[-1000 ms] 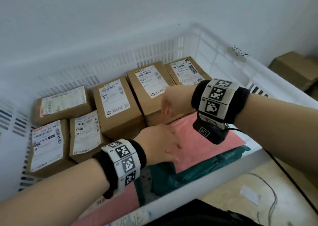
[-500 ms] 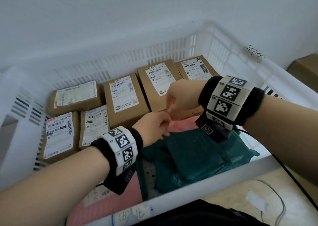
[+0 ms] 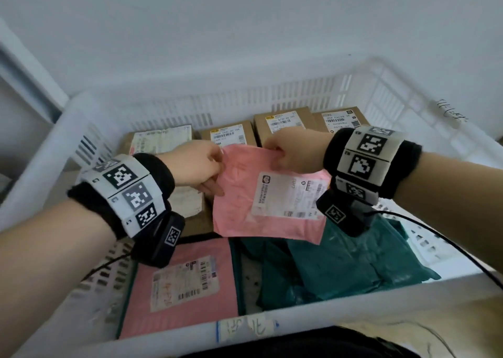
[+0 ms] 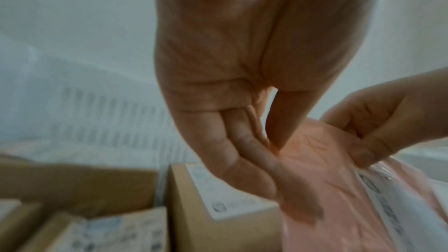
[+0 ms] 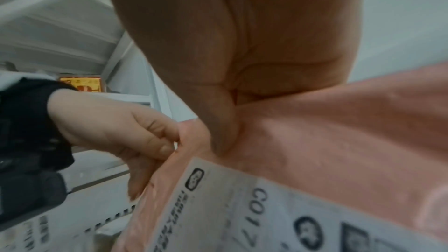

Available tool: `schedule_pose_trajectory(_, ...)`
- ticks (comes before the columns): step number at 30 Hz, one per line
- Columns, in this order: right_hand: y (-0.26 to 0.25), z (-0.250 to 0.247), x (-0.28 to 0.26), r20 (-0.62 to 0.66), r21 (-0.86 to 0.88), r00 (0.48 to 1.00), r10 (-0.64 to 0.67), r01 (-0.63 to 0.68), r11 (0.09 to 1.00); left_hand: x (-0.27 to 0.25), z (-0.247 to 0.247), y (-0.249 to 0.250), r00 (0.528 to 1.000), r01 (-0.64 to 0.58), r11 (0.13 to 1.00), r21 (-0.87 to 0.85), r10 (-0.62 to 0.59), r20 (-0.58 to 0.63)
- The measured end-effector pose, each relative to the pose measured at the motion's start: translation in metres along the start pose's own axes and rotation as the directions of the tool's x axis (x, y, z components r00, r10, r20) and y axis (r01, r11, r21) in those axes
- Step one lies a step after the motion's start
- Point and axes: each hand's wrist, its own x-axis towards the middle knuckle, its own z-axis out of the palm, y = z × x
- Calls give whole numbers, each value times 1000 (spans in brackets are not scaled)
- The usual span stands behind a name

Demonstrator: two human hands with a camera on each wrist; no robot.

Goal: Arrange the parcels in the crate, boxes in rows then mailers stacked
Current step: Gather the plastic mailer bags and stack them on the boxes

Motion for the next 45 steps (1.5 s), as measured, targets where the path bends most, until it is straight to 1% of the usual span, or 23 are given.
schedule_pose_trajectory(3,-27,10,17,69,-20,995,-78,79,997,-10,-17,-13,976,-1,982,187,42,-214)
schedule_pose_trajectory(6,-57,36,35,186,-42,968,-168,179,983,-19,-25,-31,943,26,973,230,52,-328)
schedule_pose_trajectory(8,-82,53,46,267,-88,939,-215,246,965,-24,-27,-44,934,29,975,220,52,-353)
schedule_pose_trajectory(10,-108,70,57,301,-150,917,-262,317,937,-26,-28,-58,932,53,977,206,26,-362)
schedule_pose_trajectory(13,-139,103,73,377,-274,860,-343,458,846,-26,-30,-77,929,89,981,172,-20,-368)
schedule_pose_trajectory(16,-164,134,76,473,-368,806,-356,548,751,-23,-32,-91,942,124,965,229,-42,-333)
schedule_pose_trajectory(18,-169,144,66,413,-376,827,-382,537,755,-19,-32,-97,951,144,944,296,-50,-305)
schedule_pose_trajectory(19,-168,147,60,346,-367,822,-452,562,742,-18,-32,-98,956,147,933,329,-48,-289)
schedule_pose_trajectory(20,-166,155,56,220,-425,826,-520,560,711,-15,-33,-100,962,143,920,364,-42,-270)
schedule_pose_trajectory(21,-162,164,52,98,-479,790,-606,571,667,-13,-33,-100,968,137,907,398,-37,-248)
schedule_pose_trajectory(23,-155,179,46,46,-484,741,-670,603,634,-8,-32,-100,978,127,890,438,-39,-204)
schedule_pose_trajectory(25,-154,180,41,173,-422,769,-615,623,659,-6,-31,-100,982,125,887,445,-46,-183)
schedule_pose_trajectory(26,-153,179,42,327,-387,784,-527,620,683,-6,-30,-100,983,126,887,445,-51,-177)
schedule_pose_trajectory(27,-148,186,46,452,-347,764,-460,625,699,-5,-29,-101,984,128,887,445,-55,-172)
schedule_pose_trajectory(28,-143,189,49,581,-303,727,-366,611,731,-4,-28,-102,985,128,888,443,-59,-165)
schedule_pose_trajectory(29,-143,187,49,661,-288,683,-311,613,736,-4,-28,-102,986,128,888,442,-64,-157)
schedule_pose_trajectory(30,-143,181,48,688,-302,663,-295,631,714,-4,-27,-102,986,131,887,442,-68,-155)
schedule_pose_trajectory(31,-143,178,49,684,-288,655,-320,646,707,-4,-26,-101,985,135,887,441,-74,-153)
schedule_pose_trajectory(34,-134,155,52,647,-195,677,-351,592,782,-8,-22,-93,986,112,898,425,-47,-161)
schedule_pose_trajectory(36,-119,126,53,608,-173,730,-312,506,845,-11,-19,-85,982,70,905,419,10,-187)
schedule_pose_trajectory(39,-88,75,42,519,-215,838,-169,319,923,-8,-9,-63,977,-44,883,468,136,-167)
schedule_pose_trajectory(42,-48,41,26,380,-152,924,-35,100,983,-2,15,-32,971,-203,798,567,240,10)
schedule_pose_trajectory(45,-22,25,7,294,-15,956,27,-23,1000,5,50,-7,928,-373,689,622,292,232)
